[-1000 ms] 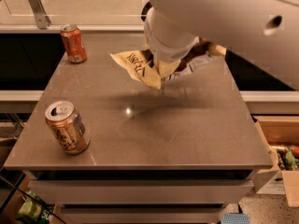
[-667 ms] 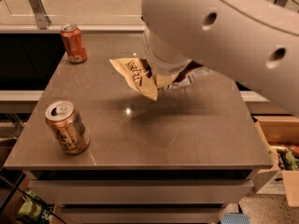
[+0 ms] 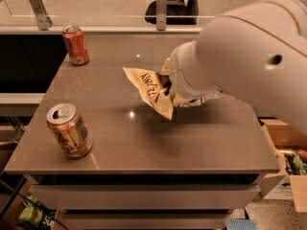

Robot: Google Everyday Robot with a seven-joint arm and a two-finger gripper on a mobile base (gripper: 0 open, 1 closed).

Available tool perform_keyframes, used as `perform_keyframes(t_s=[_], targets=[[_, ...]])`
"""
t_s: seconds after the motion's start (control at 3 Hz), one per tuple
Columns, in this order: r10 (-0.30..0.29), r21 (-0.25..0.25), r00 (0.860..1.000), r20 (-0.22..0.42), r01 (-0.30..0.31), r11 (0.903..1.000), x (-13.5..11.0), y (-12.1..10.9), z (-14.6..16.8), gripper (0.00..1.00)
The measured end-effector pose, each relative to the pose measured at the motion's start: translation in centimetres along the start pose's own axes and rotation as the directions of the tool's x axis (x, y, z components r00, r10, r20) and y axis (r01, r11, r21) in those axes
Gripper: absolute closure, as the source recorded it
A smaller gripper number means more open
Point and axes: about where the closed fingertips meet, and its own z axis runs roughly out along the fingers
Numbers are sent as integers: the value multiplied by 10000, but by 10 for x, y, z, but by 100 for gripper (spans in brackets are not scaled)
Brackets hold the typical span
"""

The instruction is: Move brown chip bag near orange can

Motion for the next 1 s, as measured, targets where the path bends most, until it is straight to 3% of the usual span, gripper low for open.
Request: perform_keyframes(t_s=[0.33,1.0], targets=[[259,108,9982,541,-265,9996,9,12,-3,100],[363,-242,9976,585,-349,9991,-16,13,-12,100]])
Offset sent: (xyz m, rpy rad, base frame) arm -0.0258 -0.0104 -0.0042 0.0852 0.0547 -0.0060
